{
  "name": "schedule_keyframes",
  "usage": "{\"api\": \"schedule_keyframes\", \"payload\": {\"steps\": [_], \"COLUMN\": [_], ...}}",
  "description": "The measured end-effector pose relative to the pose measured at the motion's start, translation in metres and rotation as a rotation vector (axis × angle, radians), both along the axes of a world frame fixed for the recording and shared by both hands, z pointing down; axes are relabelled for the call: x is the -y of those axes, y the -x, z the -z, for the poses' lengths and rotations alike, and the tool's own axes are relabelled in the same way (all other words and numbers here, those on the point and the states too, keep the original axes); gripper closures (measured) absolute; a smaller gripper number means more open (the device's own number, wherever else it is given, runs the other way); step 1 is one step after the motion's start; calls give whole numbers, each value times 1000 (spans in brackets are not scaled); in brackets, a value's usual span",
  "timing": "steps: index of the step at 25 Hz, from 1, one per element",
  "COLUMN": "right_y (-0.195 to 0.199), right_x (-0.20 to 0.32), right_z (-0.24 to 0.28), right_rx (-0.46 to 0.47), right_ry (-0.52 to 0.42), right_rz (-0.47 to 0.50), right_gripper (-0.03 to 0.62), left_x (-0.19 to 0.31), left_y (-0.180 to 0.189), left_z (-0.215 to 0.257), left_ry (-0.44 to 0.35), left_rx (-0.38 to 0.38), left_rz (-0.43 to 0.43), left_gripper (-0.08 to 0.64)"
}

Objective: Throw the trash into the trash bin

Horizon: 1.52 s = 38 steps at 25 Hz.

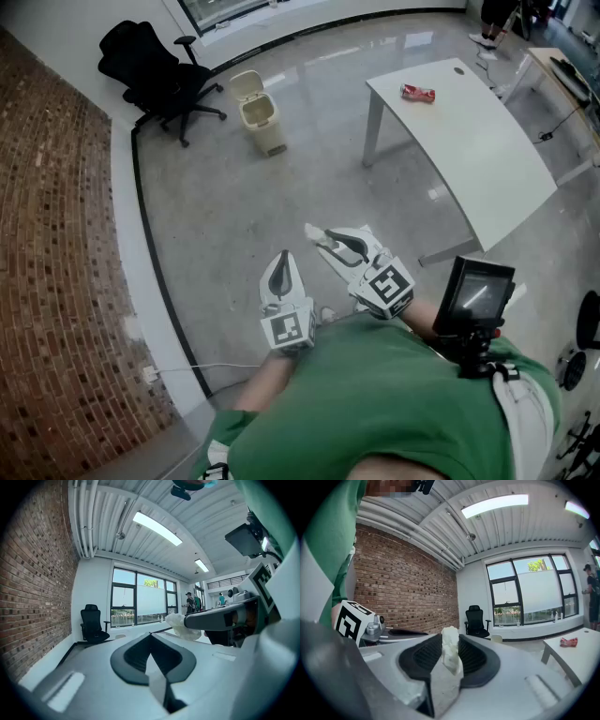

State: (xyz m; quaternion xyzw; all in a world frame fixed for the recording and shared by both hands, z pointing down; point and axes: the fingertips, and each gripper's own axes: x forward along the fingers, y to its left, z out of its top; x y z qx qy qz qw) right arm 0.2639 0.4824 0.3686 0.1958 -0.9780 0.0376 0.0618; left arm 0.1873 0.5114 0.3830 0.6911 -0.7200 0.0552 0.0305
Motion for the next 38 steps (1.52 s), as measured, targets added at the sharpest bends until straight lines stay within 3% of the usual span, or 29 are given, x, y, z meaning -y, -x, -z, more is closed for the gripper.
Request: {"api": "schedule_keyframes", "payload": {"steps": [21, 38], "right_y": [6, 63], "right_x": [7, 13], "right_z": [11, 30], "right_rx": [36, 79], "right_ry": [4, -20], "right_rz": [-9, -45], "right_gripper": [479, 479], "left_x": [5, -3], "left_y": [4, 64], "left_z": [8, 10], "left_ry": [-11, -47], "left_rx": [-3, -15], "left_rz": [-9, -4], "left_gripper": [554, 554]}}
